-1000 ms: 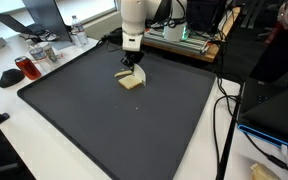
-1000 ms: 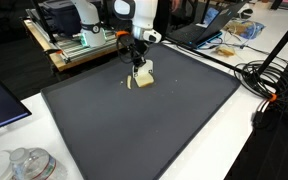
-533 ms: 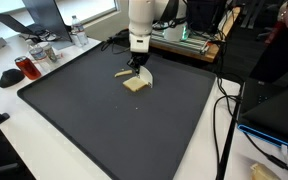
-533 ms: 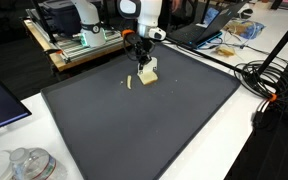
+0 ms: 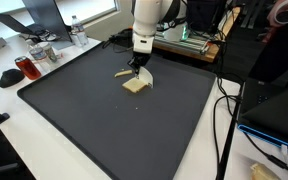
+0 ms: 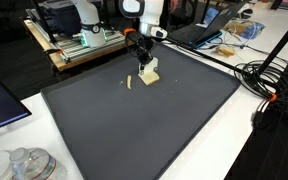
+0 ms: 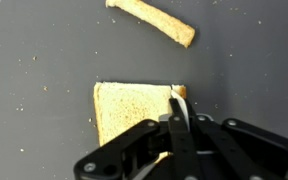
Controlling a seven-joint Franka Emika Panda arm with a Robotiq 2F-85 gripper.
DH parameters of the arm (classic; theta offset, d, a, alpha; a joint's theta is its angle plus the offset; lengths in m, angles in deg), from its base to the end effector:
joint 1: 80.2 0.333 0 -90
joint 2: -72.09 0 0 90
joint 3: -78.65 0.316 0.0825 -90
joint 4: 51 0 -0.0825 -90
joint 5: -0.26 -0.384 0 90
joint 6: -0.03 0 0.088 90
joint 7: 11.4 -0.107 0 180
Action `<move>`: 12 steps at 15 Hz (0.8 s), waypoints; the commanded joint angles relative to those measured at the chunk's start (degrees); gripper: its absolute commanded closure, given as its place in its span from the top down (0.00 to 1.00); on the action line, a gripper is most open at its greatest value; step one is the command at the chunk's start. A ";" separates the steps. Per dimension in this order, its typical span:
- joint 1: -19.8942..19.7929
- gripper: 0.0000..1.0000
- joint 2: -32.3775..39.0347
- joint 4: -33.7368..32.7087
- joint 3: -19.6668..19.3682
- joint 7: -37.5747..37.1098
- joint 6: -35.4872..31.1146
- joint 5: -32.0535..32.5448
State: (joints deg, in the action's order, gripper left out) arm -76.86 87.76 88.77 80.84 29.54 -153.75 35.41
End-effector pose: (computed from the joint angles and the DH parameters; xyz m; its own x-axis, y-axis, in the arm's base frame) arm 0.4750 0.0651 0.1884 0.2101 0.9525 -0.2204 0.9753 -0.1887 0.1145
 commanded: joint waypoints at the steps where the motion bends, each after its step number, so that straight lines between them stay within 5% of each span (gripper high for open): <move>1: -0.38 0.01 2.43 -1.03 -1.95 -3.10 -0.78 3.74; 12: -1.00 0.01 3.27 -2.14 -5.07 -7.65 -0.23 12.96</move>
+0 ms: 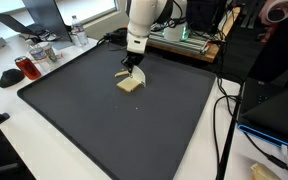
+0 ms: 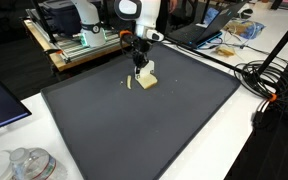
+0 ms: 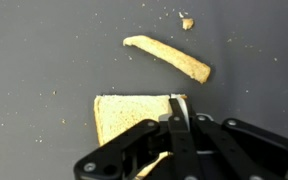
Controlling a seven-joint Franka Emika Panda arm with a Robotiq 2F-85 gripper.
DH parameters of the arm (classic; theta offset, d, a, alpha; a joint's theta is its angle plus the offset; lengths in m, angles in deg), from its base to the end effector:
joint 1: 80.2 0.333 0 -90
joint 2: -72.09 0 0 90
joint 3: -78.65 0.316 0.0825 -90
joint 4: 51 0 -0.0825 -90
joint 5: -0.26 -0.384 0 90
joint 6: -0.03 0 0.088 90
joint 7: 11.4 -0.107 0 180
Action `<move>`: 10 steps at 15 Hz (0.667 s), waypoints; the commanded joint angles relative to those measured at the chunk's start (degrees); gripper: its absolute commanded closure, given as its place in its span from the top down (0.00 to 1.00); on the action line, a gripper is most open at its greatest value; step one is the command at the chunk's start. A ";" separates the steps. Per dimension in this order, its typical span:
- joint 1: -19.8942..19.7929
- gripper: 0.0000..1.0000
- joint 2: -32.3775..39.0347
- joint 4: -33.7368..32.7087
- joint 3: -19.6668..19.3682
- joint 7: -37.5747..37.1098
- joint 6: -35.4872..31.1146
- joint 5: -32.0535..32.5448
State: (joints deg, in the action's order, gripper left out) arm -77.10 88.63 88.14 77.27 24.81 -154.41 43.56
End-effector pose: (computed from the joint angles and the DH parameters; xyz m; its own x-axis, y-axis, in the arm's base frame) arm 0.4789 0.0366 0.1838 0.2280 0.9348 -0.2723 0.9690 -0.1907 0.1570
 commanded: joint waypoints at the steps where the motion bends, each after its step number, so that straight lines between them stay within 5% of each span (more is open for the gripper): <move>1: -0.89 0.01 2.46 -1.60 -1.64 -3.48 0.56 5.90; 10: -2.48 0.01 3.34 -2.62 -2.03 -5.16 0.88 10.32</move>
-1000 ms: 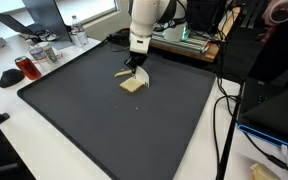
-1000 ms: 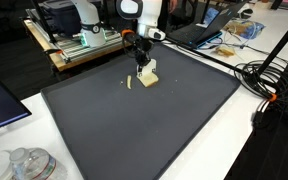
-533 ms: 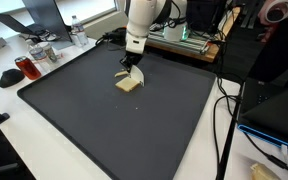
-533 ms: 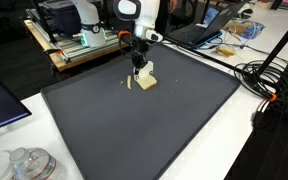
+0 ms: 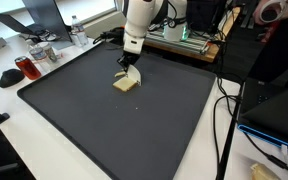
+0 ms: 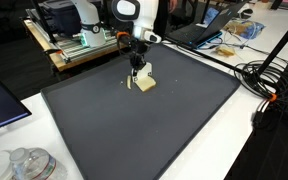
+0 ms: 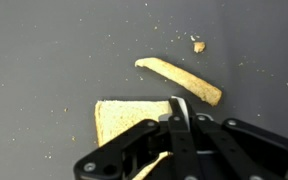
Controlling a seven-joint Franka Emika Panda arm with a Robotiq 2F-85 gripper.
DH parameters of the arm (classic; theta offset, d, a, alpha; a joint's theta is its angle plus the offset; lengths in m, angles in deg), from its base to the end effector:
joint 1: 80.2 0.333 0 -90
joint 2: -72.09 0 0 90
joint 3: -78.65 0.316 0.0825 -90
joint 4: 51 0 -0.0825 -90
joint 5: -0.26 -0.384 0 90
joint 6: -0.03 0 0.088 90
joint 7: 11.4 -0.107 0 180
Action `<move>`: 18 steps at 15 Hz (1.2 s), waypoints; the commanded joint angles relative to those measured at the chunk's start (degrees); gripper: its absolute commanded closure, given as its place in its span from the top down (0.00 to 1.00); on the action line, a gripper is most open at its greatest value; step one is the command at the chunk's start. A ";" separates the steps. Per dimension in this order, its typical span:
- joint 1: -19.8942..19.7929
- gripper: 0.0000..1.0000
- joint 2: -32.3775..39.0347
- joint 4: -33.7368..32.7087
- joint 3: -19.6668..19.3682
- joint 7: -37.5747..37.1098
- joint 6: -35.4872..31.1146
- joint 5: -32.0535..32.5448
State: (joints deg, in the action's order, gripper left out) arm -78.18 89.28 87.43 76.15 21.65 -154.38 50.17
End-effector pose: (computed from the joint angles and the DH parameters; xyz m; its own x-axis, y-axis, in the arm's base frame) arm 0.4810 0.0203 0.1809 0.2189 0.9242 -0.3129 0.9687 -0.1674 0.1833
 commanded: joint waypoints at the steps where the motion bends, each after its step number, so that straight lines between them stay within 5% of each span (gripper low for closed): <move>1: -1.43 0.01 2.78 -2.14 -1.22 -2.49 1.03 4.70; 10: -3.06 0.01 3.05 -3.21 -1.52 -4.08 1.87 10.85; 18: -6.15 0.01 -0.08 -1.36 3.01 18.51 5.32 3.05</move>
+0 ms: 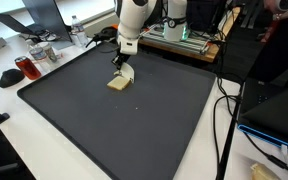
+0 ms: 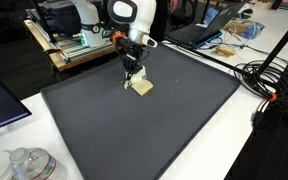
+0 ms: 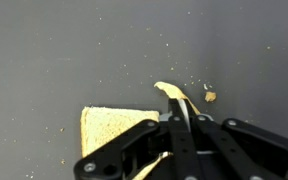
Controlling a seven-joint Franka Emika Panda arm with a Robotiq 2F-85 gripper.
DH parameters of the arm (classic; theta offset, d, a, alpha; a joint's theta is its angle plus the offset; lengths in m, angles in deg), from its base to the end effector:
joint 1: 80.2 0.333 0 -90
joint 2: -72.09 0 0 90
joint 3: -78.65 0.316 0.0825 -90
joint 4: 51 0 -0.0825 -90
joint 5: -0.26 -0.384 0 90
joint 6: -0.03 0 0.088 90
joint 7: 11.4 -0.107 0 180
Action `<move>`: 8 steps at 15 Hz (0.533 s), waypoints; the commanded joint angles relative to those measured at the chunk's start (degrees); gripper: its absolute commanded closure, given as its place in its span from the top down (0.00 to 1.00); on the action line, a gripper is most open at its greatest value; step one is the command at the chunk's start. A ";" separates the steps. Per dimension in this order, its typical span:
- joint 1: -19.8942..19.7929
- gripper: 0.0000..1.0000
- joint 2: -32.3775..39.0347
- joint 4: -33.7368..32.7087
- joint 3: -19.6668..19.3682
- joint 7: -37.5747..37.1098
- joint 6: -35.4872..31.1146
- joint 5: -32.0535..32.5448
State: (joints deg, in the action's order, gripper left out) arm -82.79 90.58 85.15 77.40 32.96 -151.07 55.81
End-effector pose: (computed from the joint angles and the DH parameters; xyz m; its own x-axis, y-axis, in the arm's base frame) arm 0.4890 -0.0124 0.1778 0.0069 0.9103 -0.4138 0.9949 0.0355 0.0949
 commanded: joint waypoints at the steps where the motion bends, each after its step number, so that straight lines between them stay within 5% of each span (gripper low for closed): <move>1: -1.74 0.01 -1.97 1.37 2.34 9.44 1.60 -3.77; 8: -0.97 0.01 -4.59 1.51 5.34 24.04 7.44 -16.23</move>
State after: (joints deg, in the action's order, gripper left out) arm -83.93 88.91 85.76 81.71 52.07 -147.87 44.04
